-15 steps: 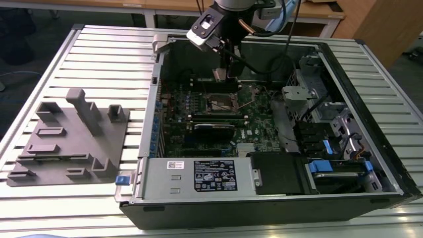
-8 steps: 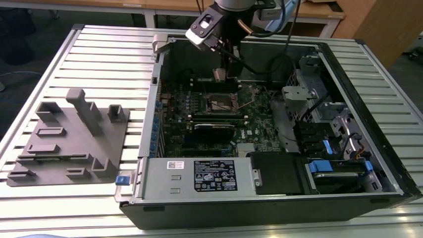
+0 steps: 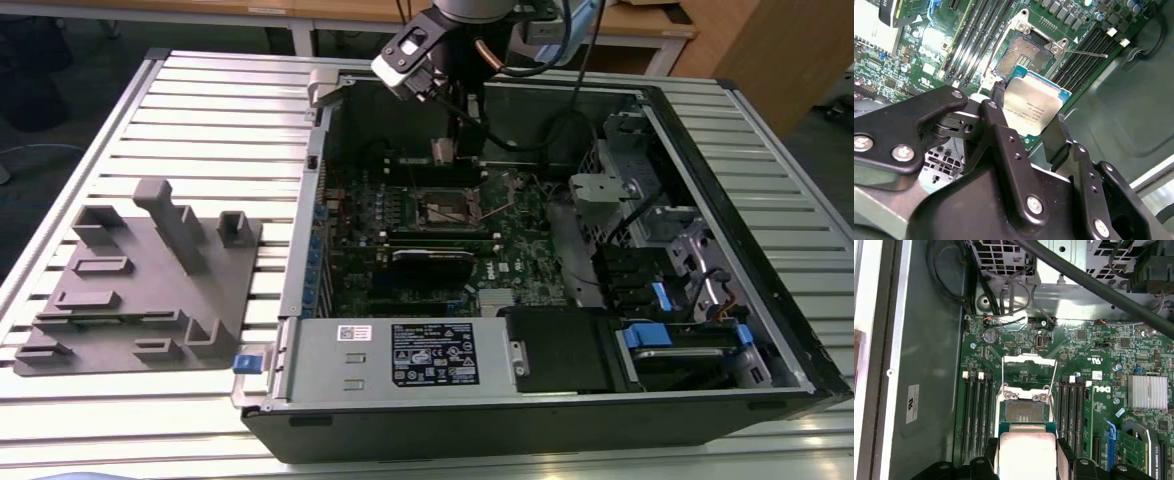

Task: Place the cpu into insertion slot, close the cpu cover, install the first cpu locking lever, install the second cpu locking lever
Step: 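Place the cpu into insertion slot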

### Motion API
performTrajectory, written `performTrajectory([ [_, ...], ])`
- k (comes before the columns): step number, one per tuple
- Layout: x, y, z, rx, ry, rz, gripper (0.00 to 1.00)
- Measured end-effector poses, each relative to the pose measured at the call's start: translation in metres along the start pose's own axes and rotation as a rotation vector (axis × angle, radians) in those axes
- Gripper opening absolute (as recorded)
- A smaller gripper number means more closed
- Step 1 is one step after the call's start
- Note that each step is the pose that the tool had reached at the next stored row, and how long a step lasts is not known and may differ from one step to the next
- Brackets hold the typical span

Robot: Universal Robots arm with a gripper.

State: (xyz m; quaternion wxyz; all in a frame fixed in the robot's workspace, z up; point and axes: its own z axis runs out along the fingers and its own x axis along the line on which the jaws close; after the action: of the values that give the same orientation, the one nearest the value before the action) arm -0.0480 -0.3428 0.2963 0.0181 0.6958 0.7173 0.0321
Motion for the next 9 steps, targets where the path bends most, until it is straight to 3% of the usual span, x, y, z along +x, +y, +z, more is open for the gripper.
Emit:
performTrajectory([
  [3, 0.0001, 0.0000, 0.0006, -0.0003, -0.0007, 0.010, 0.54],
  [6, 0.0000, -0.0001, 0.0014, -0.0010, -0.0041, 0.057, 0.54],
  [9, 0.0000, -0.0001, 0.0014, -0.0011, -0.0043, 0.059, 0.54],
])
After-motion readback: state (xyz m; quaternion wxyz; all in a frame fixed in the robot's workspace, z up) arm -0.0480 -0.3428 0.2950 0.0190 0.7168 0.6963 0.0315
